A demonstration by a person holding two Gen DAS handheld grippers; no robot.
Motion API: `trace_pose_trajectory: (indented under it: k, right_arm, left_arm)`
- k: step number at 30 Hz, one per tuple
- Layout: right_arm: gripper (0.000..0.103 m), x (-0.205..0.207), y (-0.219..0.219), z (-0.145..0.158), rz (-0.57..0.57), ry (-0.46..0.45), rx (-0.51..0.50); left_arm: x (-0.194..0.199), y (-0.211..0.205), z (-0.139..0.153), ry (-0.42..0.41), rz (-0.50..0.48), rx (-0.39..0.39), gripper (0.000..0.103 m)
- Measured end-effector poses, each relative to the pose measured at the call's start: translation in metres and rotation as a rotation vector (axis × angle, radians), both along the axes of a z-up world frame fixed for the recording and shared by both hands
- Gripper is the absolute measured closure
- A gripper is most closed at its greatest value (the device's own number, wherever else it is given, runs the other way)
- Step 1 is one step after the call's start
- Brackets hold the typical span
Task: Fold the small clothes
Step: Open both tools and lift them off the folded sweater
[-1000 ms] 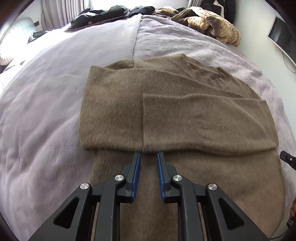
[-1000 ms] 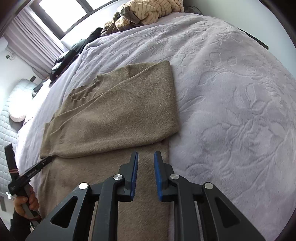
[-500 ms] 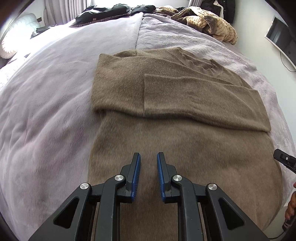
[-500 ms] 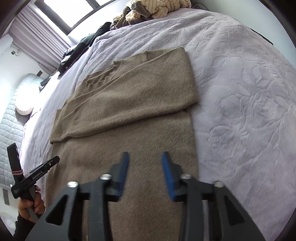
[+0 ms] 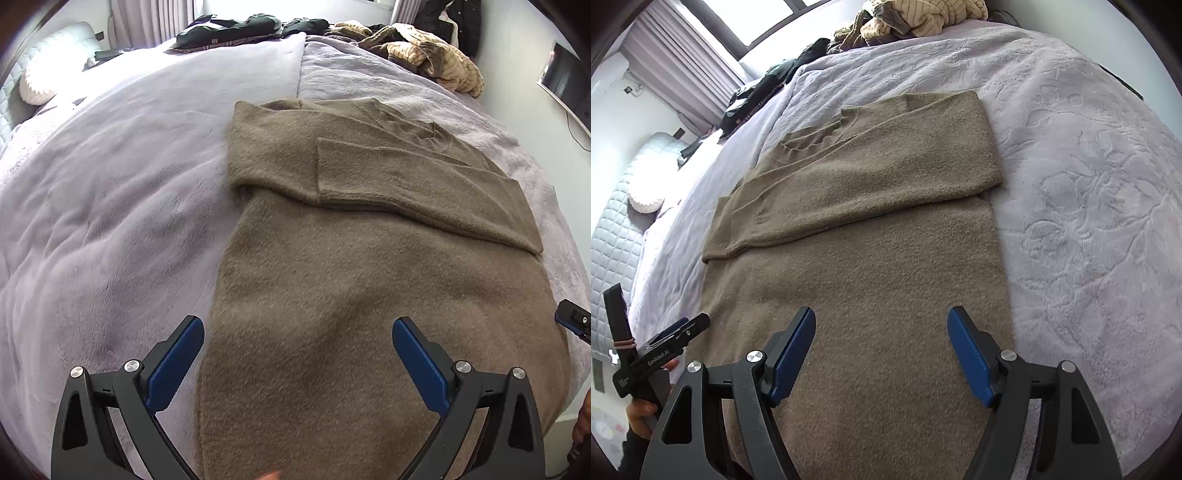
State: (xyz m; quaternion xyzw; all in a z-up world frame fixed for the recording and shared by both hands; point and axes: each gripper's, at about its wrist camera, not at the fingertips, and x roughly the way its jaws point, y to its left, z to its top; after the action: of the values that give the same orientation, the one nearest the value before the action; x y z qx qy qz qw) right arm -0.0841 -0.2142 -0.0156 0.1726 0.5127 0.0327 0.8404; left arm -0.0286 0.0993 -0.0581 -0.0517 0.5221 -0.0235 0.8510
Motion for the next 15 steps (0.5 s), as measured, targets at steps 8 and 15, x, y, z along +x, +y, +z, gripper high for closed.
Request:
trace_pose_trajectory:
  k: [8,15]
  right_arm:
    - [0.026,-0.016,0.003,0.000,0.002,-0.005,0.009]
    - [0.026,-0.034,0.003,-0.001,0.001,-0.018,0.022]
  left_arm:
    - [-0.018,0.010,-0.004,0.016,0.020,-0.019,0.001]
    - [-0.031,0.016,-0.007,0.018,0.037,-0.035,0.001]
